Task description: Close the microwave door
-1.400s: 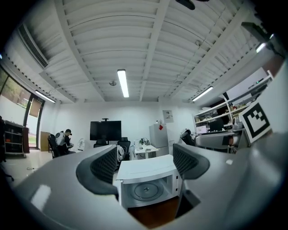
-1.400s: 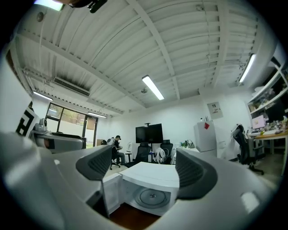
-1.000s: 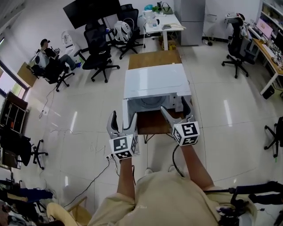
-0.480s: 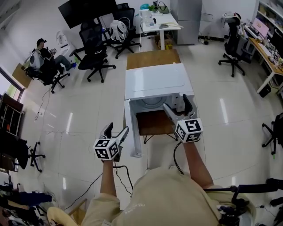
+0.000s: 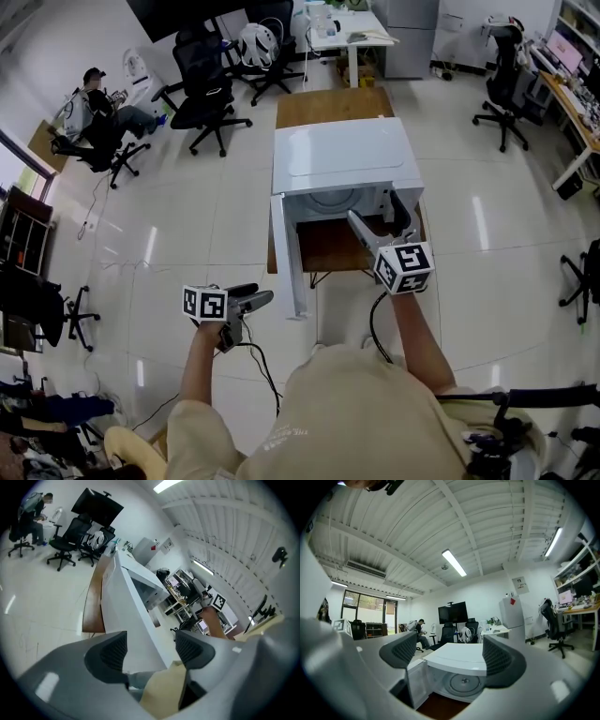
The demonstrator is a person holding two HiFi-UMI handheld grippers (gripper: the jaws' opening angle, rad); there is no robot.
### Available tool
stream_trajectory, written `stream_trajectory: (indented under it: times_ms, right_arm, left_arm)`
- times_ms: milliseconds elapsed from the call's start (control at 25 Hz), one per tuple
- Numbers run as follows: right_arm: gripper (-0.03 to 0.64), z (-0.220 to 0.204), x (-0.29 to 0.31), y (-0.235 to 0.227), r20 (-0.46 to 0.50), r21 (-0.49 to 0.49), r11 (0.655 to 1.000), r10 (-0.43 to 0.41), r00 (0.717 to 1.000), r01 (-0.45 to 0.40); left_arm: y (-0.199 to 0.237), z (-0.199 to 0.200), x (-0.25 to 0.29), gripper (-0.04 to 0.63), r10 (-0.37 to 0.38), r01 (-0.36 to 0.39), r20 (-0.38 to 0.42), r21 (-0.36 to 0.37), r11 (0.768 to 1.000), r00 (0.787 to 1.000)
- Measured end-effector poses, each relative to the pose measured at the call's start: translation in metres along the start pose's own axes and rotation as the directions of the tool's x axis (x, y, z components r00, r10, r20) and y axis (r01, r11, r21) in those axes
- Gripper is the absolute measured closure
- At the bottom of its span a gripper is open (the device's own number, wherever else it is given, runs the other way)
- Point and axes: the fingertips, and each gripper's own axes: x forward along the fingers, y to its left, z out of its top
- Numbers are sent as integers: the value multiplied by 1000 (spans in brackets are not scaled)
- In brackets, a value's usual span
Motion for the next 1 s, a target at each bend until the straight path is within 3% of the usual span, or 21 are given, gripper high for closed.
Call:
stream_trajectory:
  times_ms: [200, 320, 400, 520, 1000]
  right_arm:
    - [187, -3, 14, -10, -10, 17, 1000, -10, 1000, 11]
    - [187, 0, 21, -9, -13, 19, 1000, -16, 1000, 16]
    - [187, 2, 24, -6, -16, 18, 1000, -19, 1000, 19]
    - [187, 2, 25, -10, -20, 19, 999, -27, 999, 27]
    - [189, 27, 11, -32, -23, 26, 995, -96, 995, 96]
  left_arm:
    - [5, -19, 31, 302, -102, 91, -79, -127, 988, 992]
    - [12, -25, 42, 341, -93, 75, -112, -153, 985, 989]
    - [17, -23, 44, 415, -82, 61, -99, -193, 979, 992]
    - [16, -19, 52, 428, -86, 66, -74, -249, 966, 994]
    - [-26, 13, 109, 428, -17, 25, 27, -361, 932, 1000]
